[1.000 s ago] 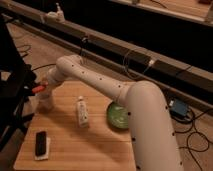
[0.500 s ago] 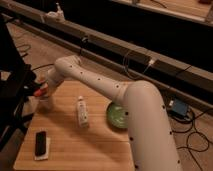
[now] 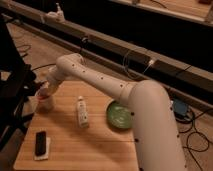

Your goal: Place the pepper in the ceramic cup

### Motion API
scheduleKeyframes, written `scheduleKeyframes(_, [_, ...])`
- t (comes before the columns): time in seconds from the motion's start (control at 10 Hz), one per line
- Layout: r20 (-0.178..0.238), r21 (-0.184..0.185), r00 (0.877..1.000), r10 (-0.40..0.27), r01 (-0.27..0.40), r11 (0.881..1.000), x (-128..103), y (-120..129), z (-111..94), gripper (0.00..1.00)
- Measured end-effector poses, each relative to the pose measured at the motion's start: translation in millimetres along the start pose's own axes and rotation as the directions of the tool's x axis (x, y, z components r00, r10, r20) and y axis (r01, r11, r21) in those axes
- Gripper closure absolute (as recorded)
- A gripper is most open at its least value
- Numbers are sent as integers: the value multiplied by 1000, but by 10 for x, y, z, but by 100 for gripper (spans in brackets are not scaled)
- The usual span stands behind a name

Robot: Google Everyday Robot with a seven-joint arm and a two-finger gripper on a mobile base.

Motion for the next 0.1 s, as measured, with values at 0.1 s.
scheduleKeyframes(0.1, [-3, 2, 1000, 2, -2, 1000, 20, 2, -19, 31])
